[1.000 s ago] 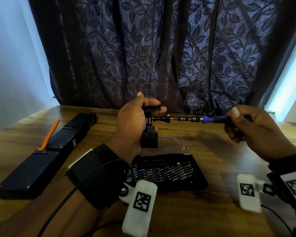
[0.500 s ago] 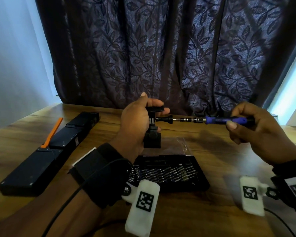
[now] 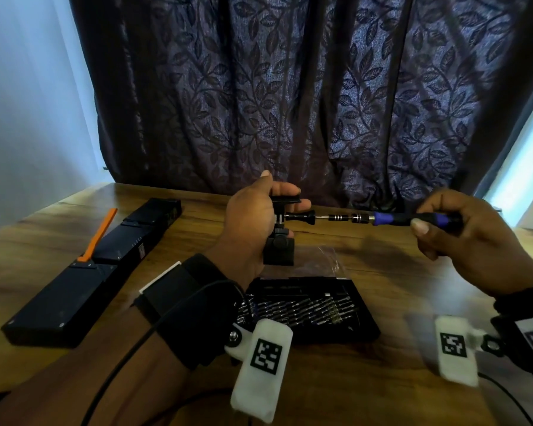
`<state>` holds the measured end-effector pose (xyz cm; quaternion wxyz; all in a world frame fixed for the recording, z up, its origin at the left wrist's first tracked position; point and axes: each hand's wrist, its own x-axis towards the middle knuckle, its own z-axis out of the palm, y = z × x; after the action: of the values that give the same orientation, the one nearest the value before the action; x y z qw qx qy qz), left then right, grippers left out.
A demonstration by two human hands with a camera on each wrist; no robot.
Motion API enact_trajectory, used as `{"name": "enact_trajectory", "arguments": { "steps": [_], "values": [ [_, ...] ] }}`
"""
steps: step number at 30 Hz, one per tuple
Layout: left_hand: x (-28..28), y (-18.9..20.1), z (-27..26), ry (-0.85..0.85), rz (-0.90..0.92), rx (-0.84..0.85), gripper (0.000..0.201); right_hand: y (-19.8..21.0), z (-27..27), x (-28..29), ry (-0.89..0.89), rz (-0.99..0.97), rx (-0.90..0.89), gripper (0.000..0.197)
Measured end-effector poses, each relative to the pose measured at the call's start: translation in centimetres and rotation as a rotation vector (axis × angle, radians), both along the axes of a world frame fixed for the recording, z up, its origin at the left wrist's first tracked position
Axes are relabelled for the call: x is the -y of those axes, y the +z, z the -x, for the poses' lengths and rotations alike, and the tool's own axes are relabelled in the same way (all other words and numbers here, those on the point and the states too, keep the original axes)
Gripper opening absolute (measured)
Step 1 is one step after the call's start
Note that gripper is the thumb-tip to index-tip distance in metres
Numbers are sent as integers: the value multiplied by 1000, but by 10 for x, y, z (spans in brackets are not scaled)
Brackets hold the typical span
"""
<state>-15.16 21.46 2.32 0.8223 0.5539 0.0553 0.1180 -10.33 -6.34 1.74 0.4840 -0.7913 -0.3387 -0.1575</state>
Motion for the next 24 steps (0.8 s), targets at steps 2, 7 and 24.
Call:
{"name": "enact_trajectory", "arguments": {
  "steps": [2, 7, 24],
  "values": [
    [-1, -1, -1, -3, 0, -4, 54, 0, 1, 0, -5, 1, -7, 54],
    [-1, 0, -1, -16, 2, 1, 54, -2, 1, -2, -65, 77, -32, 72],
    [1, -2, -2, -40, -19, -11, 55, 1, 4, -2, -3, 9, -45, 58]
  ]
}}
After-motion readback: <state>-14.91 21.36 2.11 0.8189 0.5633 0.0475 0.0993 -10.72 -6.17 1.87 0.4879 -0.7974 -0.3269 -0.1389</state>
